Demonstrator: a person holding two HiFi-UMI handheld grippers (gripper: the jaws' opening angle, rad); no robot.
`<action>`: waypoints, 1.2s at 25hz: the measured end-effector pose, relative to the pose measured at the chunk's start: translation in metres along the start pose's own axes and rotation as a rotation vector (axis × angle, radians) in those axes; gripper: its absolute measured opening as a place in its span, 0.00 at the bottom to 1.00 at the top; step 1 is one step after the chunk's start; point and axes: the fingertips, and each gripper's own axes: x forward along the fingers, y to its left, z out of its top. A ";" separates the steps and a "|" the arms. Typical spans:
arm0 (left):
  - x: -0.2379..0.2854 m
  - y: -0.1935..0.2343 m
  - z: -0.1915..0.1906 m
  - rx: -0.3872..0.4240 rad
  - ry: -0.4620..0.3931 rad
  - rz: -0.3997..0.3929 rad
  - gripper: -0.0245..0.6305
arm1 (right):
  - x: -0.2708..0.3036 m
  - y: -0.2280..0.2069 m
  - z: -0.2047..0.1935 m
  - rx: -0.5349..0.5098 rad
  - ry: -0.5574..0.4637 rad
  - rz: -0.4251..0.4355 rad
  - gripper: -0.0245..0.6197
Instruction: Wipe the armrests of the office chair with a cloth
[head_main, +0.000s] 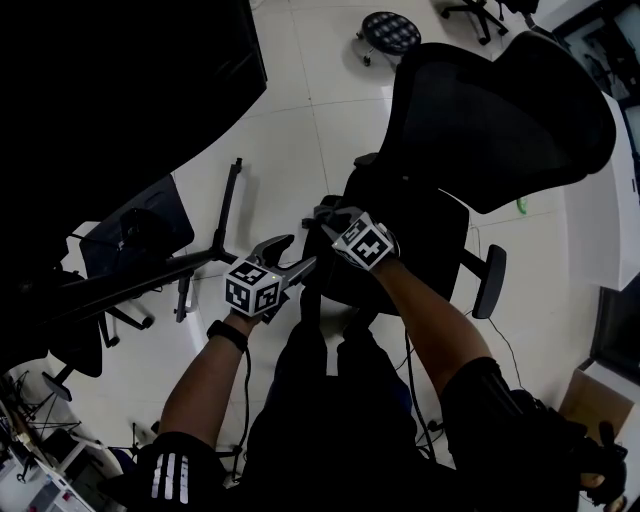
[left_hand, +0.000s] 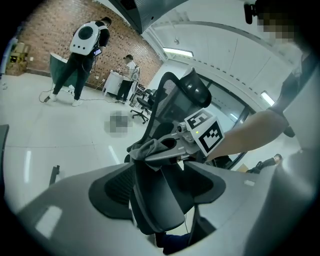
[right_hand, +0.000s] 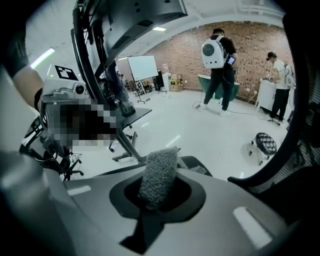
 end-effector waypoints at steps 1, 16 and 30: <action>-0.002 -0.002 -0.002 0.001 -0.001 0.002 0.55 | 0.000 0.009 -0.001 -0.010 0.009 0.012 0.10; -0.052 -0.015 -0.052 -0.087 -0.071 0.105 0.55 | -0.004 0.113 -0.025 -0.214 0.054 0.168 0.10; -0.058 -0.045 -0.076 -0.102 -0.095 0.139 0.55 | -0.026 0.175 -0.071 -0.324 0.091 0.276 0.09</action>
